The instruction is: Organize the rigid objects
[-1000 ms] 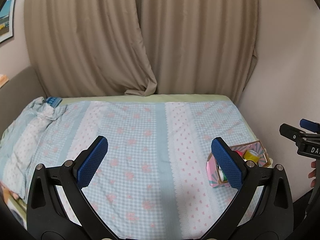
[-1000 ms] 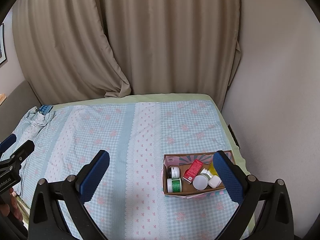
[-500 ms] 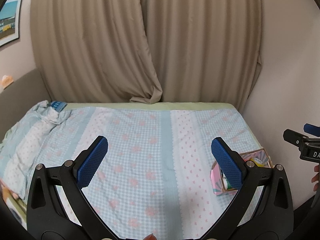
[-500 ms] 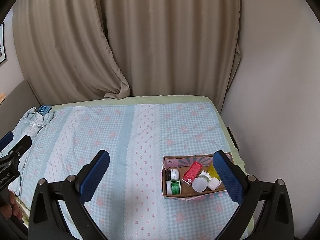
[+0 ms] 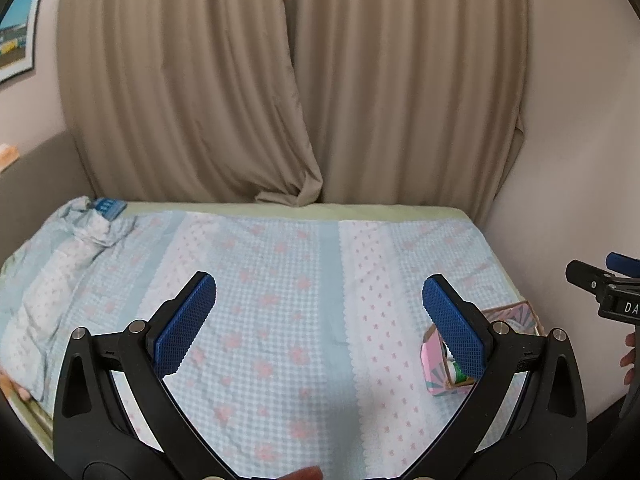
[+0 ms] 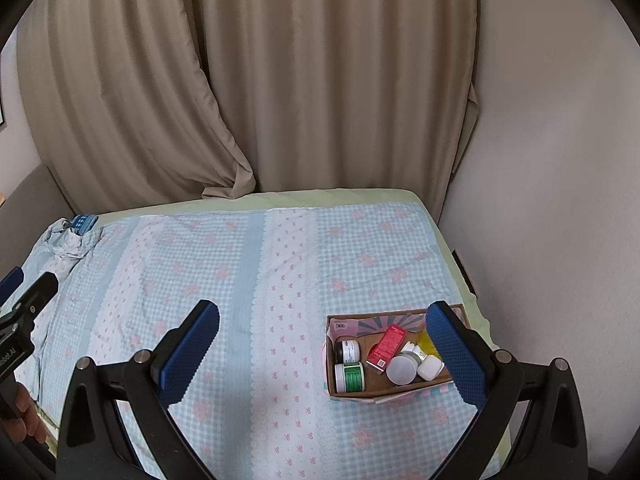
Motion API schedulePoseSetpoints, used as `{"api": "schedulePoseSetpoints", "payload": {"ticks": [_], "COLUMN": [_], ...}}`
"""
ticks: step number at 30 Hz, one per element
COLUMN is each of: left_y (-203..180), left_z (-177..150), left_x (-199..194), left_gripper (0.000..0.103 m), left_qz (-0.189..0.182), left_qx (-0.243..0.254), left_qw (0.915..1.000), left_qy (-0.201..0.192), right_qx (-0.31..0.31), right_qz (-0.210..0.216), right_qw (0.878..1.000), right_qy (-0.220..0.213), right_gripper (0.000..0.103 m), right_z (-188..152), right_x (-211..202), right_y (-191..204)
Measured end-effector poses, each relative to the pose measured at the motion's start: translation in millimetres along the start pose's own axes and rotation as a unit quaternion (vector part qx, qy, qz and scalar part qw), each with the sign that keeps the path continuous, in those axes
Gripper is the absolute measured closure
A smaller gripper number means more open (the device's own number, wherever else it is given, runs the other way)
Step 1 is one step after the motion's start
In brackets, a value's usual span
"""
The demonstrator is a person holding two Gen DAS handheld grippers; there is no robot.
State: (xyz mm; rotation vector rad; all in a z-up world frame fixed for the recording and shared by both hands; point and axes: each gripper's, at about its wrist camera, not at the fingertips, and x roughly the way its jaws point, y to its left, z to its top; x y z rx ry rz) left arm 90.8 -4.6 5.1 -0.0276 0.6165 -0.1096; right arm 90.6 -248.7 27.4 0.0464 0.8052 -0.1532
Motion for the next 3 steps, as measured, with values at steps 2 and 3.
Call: {"api": "schedulePoseSetpoints", "payload": {"ticks": [2,3], "left_y": [6.0,8.8], "left_z": [0.4,0.5], "left_x": [9.1,14.9], "left_gripper": [0.0,0.0], "left_qz": [-0.009,-0.011], "left_qx": [-0.005,-0.006], "left_qw": [0.9999,0.9998], "left_qy": [0.009,0.015], "right_qx": [0.002,0.002], "right_qz": [-0.004,-0.006], "right_qw": [1.0,1.0], "right_qy": [0.002,0.004], "right_gripper": [0.0,0.0], "right_z": [1.0,0.9], "right_x": [4.9,7.2], "right_y": [3.3,4.8]}}
